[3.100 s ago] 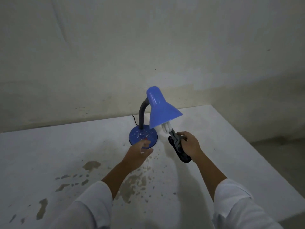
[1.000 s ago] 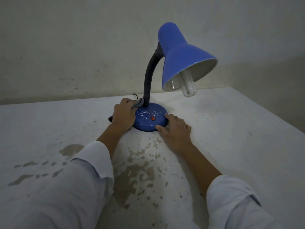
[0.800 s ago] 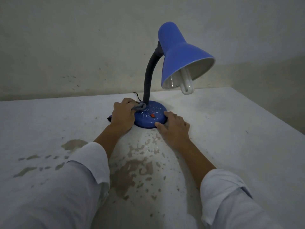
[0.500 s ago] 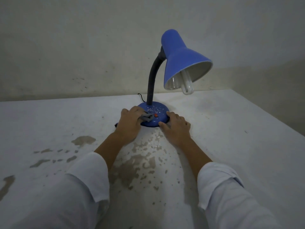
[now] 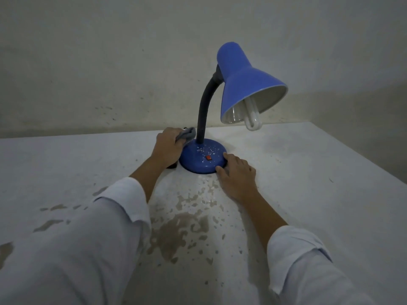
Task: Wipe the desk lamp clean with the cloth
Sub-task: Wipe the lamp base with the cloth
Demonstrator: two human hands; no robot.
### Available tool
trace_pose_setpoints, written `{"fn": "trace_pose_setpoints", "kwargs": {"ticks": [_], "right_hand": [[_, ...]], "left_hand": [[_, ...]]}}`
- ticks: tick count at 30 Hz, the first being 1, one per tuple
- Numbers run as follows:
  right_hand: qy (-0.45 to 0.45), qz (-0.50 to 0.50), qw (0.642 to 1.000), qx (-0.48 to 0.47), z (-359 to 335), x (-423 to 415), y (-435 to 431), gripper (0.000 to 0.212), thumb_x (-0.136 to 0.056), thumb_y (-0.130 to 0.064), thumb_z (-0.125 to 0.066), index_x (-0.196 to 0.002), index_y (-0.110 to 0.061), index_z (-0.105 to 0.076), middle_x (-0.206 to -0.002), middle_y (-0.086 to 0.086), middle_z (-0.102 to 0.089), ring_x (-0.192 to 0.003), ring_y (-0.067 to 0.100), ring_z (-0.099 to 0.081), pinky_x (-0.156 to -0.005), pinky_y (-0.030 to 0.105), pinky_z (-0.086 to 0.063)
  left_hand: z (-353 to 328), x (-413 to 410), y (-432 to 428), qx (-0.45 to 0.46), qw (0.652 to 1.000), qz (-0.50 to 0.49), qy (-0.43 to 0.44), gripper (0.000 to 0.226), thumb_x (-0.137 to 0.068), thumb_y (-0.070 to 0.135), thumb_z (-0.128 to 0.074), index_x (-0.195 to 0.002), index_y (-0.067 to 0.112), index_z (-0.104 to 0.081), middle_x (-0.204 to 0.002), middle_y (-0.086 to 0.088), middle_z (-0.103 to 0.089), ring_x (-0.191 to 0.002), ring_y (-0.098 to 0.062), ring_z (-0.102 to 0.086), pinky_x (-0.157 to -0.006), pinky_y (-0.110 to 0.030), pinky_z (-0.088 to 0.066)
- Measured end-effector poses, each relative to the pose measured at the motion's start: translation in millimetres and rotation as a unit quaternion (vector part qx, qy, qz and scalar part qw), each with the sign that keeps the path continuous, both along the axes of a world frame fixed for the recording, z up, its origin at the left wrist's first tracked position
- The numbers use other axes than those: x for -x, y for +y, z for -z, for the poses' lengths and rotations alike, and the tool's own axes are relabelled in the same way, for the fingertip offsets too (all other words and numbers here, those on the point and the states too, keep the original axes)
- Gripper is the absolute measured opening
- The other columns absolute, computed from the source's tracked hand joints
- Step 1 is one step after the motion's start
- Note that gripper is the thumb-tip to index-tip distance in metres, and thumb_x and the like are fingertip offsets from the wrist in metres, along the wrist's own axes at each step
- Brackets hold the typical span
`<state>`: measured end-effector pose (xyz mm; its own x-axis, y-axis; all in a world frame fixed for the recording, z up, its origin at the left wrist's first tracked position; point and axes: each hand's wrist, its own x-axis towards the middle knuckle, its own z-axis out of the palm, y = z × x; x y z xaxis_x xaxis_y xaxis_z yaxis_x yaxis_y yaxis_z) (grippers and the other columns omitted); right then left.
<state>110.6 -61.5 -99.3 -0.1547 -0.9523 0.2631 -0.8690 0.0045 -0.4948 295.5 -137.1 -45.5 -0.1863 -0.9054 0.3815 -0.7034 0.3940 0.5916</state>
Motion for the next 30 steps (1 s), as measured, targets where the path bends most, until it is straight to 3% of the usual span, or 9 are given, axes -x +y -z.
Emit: {"fn": "trace_pose_setpoints", "kwargs": {"ticks": [3,7,10,14,20,23,27,30], "right_hand": [[-0.001,0.0,1.0,0.008,1.3,0.7,-2.0,0.049,-0.093,-0.04,-0.041,-0.138,-0.022,-0.036,-0.14,0.001,-0.047,-0.129,0.022,-0.04,-0.109,0.041,-0.025],[0.001,-0.002,1.0,0.015,3.2,0.9,-3.5,0.048,-0.093,-0.04,-0.042,-0.137,-0.022,-0.036,-0.14,0.001,-0.047,-0.129,0.022,-0.04,-0.108,0.041,-0.025],[-0.002,0.0,1.0,0.012,2.2,-0.1,-3.0,0.048,-0.093,-0.039,-0.043,-0.137,-0.021,-0.037,-0.141,0.001,-0.047,-0.129,0.023,-0.039,-0.108,0.041,-0.025],[-0.008,0.003,1.0,-0.008,-1.4,-0.5,-0.7,0.05,-0.092,-0.039,-0.043,-0.138,-0.022,-0.036,-0.141,0.002,-0.047,-0.129,0.025,-0.04,-0.108,0.042,-0.025],[-0.068,-0.044,0.995,-0.061,-14.3,2.4,9.9,0.052,-0.094,-0.031,-0.044,-0.142,-0.015,-0.034,-0.144,0.01,-0.045,-0.13,0.029,-0.042,-0.111,0.041,-0.029],[-0.125,-0.07,0.989,-0.042,-18.8,0.2,23.3,0.042,-0.093,-0.022,-0.046,-0.134,-0.013,-0.043,-0.138,0.011,-0.049,-0.126,0.027,-0.044,-0.108,0.036,-0.033],[-0.203,-0.068,0.974,0.07,-24.5,-6.3,51.4,0.021,-0.094,-0.016,-0.044,-0.103,-0.008,-0.061,-0.107,0.011,-0.066,-0.097,0.023,-0.058,-0.085,0.028,-0.044],[-0.314,-0.064,0.943,0.094,-34.8,-12.3,67.3,0.03,-0.097,-0.024,-0.039,-0.092,-0.006,-0.062,-0.092,0.01,-0.068,-0.087,0.024,-0.063,-0.08,0.033,-0.05]], "left_hand": [[10.4,11.7,-11.6,-0.02,0.999,-0.023,-0.022,0.022,-0.092,0.019,-0.05,-0.072,0.012,-0.056,-0.078,-0.007,-0.059,-0.077,-0.028,-0.059,-0.067,-0.03,-0.039],[33.7,8.9,-11.5,-0.004,0.998,-0.043,-0.052,0.024,-0.093,0.019,-0.049,-0.108,0.012,-0.066,-0.11,-0.01,-0.065,-0.1,-0.029,-0.059,-0.084,-0.034,-0.05],[33.5,8.5,11.7,0.042,0.998,-0.028,-0.035,0.025,-0.089,0.008,-0.05,-0.108,0.009,-0.066,-0.111,-0.012,-0.065,-0.105,-0.029,-0.058,-0.091,-0.042,-0.047],[29.0,11.2,38.6,0.034,0.998,0.022,-0.048,0.027,-0.091,0.006,-0.051,-0.114,0.009,-0.065,-0.116,-0.015,-0.064,-0.105,-0.029,-0.059,-0.099,-0.038,-0.044],[20.2,9.5,76.3,-0.049,0.997,0.05,-0.036,0.021,-0.092,0.009,-0.048,-0.101,-0.001,-0.064,-0.102,-0.02,-0.064,-0.092,-0.031,-0.059,-0.088,-0.039,-0.048],[15.7,11.3,91.4,-0.088,0.994,0.055,-0.025,0.02,-0.094,0.011,-0.043,-0.098,0.001,-0.06,-0.096,-0.018,-0.061,-0.085,-0.024,-0.053,-0.081,-0.033,-0.043],[7.3,21.4,107.3,-0.078,0.99,0.035,0.109,0.017,-0.092,0.013,-0.05,-0.108,0.008,-0.054,-0.095,0.0,-0.054,-0.087,-0.016,-0.053,-0.072,-0.017,-0.039],[-1.8,35.1,119.5,-0.08,0.979,0.029,0.187,0.013,-0.09,0.017,-0.056,-0.102,0.012,-0.05,-0.087,0.006,-0.053,-0.075,-0.003,-0.049,-0.058,-0.004,-0.041]]}}
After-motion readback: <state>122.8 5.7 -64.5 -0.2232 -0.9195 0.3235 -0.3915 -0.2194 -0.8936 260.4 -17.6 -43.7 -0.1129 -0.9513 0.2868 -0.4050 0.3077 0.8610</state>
